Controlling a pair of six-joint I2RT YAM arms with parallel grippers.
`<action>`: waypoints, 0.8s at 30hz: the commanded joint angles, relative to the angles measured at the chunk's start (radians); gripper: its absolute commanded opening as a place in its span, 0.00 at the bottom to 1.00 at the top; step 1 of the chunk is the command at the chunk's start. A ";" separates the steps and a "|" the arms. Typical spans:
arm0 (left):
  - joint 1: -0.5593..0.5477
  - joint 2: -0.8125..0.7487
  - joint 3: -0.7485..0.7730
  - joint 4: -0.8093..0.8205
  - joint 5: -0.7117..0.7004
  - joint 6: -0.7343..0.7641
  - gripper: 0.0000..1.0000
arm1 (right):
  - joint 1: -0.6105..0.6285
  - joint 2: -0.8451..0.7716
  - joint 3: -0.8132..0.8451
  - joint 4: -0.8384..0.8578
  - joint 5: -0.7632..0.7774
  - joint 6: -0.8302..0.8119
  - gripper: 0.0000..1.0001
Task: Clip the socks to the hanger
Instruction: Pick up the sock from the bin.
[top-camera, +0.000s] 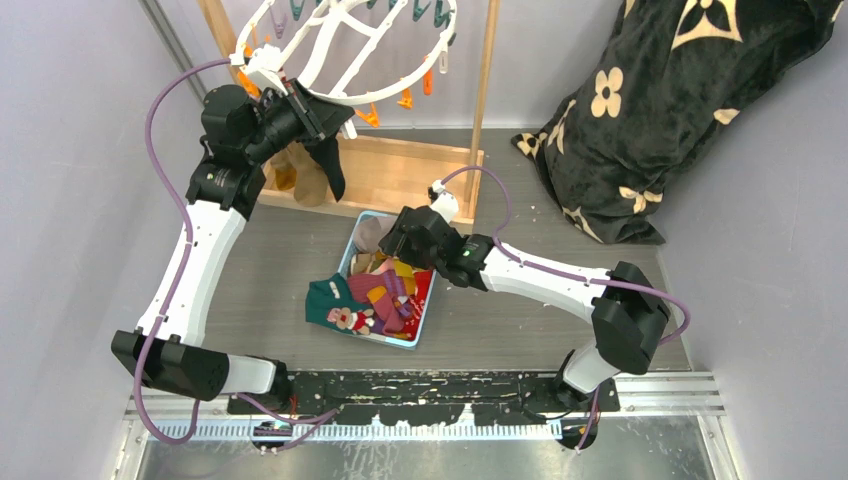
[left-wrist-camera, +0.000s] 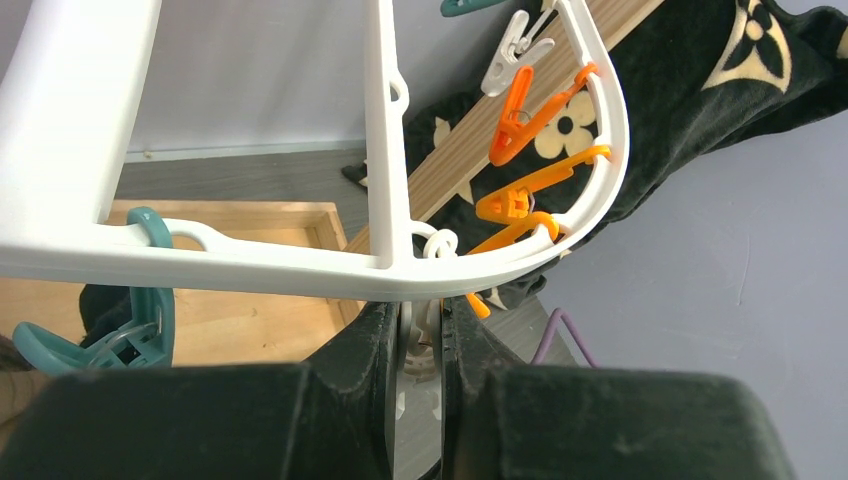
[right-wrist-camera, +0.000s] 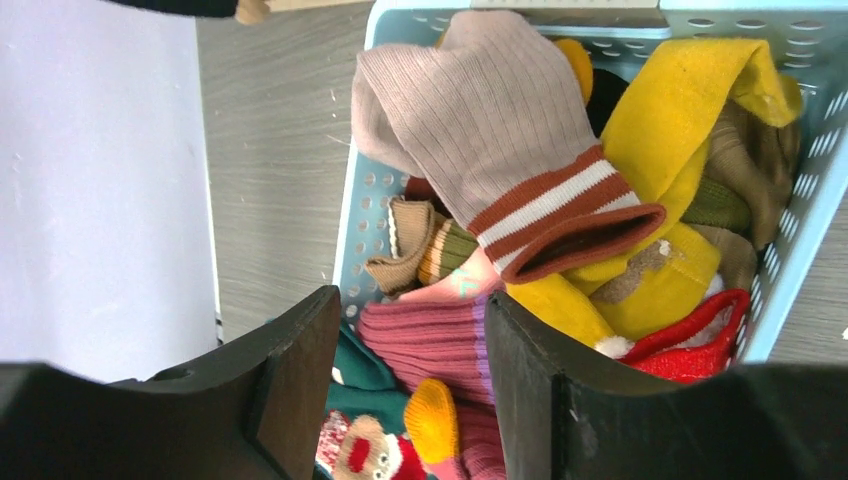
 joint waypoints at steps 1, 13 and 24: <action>0.007 -0.037 0.024 0.052 -0.005 0.001 0.00 | 0.001 -0.010 0.077 -0.048 0.063 0.127 0.60; 0.006 -0.038 0.030 0.057 -0.007 -0.007 0.00 | -0.035 0.018 0.076 -0.149 0.036 0.213 0.62; 0.007 -0.038 0.025 0.060 -0.007 -0.013 0.00 | -0.053 0.071 0.058 -0.105 0.011 0.233 0.59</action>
